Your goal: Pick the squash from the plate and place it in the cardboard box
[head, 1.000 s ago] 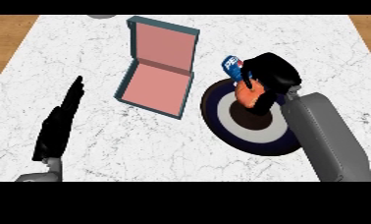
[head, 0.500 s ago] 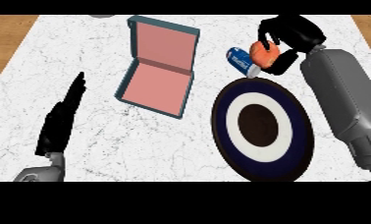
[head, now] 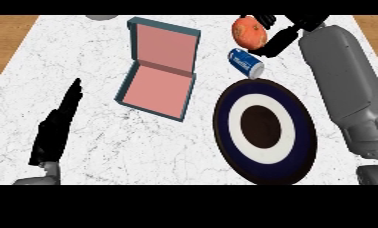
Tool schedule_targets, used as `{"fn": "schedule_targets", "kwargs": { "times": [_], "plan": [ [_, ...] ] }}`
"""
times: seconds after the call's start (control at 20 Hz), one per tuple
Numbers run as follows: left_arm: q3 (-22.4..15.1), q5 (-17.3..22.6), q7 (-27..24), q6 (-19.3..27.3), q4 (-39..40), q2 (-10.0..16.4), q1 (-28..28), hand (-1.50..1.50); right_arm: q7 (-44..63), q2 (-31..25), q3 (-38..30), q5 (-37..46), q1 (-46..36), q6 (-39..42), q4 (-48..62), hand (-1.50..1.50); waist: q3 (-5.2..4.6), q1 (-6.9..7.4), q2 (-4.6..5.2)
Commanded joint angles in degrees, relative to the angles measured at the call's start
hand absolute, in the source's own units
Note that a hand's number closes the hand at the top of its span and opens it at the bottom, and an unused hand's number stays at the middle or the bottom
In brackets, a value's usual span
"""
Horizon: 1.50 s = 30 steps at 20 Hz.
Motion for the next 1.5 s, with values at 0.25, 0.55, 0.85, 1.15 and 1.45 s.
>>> {"fn": "schedule_targets", "kwargs": {
  "times": [0.25,0.55,0.85,1.15,1.45],
  "plan": [
    [0.8,0.4,0.5,-1.6,-1.7,0.9,2.1,0.0,10.2,7.6,-0.9,-6.1,-6.6,7.1,-7.2,1.5,-0.03,-0.48,-0.23],
    [0.8,-0.2,2.7,0.1,-1.3,-0.7,-2.2,0.0,19.3,13.0,1.6,-4.3,-11.2,5.4,-6.6,1.5,-0.05,-0.36,-0.03],
    [-0.7,-1.6,0.4,-0.3,-0.7,-1.0,-1.6,0.0,19.2,16.8,6.5,-3.7,-15.5,-3.4,4.9,1.5,-0.07,1.08,0.43],
    [-1.7,-2.5,-1.7,0.5,2.2,-2.9,-1.2,0.0,22.9,16.8,17.5,-11.1,-18.2,-9.3,11.6,1.5,-0.13,2.62,0.67],
    [-2.4,-2.4,3.2,-1.0,-1.4,-2.0,-4.3,0.0,27.2,16.9,24.2,-18.1,-17.0,-11.3,17.4,-1.5,-0.11,4.44,0.95]
  ]
}}
